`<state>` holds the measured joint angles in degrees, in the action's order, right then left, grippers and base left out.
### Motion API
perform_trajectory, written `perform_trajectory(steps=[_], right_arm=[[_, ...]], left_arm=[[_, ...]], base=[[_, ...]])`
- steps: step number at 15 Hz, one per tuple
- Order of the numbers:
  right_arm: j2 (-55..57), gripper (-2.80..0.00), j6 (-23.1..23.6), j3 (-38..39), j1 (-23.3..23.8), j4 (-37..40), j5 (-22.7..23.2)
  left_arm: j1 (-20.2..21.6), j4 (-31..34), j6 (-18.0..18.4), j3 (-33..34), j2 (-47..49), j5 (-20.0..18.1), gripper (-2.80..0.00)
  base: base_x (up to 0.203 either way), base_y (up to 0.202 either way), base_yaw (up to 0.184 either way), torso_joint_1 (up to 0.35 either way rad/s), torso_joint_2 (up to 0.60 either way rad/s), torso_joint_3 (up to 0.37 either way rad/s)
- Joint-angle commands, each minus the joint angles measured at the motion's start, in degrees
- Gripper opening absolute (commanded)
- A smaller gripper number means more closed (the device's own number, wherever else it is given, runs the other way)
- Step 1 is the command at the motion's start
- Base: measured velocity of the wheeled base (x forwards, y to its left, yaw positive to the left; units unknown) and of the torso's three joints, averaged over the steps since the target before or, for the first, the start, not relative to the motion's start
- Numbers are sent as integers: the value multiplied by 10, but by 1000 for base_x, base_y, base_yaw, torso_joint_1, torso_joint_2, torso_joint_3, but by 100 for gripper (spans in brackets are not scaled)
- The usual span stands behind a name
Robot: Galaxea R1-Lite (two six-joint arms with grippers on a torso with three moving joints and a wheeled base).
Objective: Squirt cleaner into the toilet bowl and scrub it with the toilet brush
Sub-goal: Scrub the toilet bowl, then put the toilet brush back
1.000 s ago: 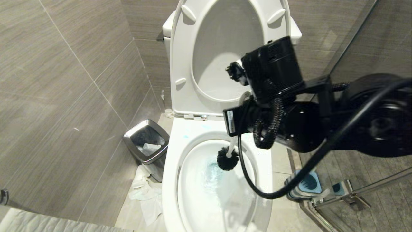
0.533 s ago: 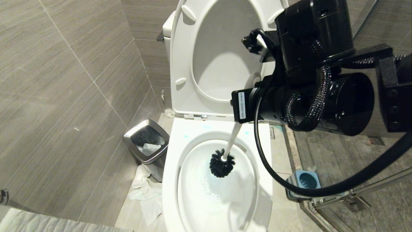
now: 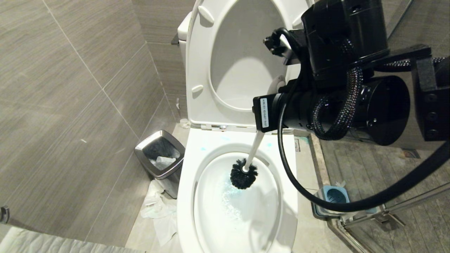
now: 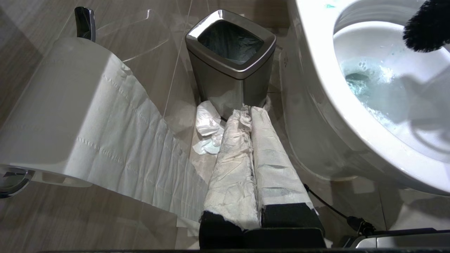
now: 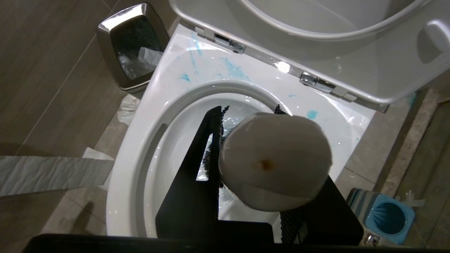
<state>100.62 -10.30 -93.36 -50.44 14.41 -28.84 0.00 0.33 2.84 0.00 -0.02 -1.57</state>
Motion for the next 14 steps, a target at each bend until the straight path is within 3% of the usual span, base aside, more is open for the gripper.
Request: perform_trajectory(steps=[1, 6, 14], right_arm=[[-9, -280, 5, 0, 0, 1, -4], [-59, -280, 7, -5, 25, 47, -1], [-91, -280, 7, 0, 166, 51, 15]], left_arm=[[0, 0, 1, 1, 0, 0, -280], [0, 0, 1, 1, 0, 0, -280], [0, 0, 1, 1, 0, 0, -280]], base=[[0, 0, 0, 0, 0, 0], [0, 0, 0, 0, 0, 0], [0, 0, 0, 0, 0, 0]])
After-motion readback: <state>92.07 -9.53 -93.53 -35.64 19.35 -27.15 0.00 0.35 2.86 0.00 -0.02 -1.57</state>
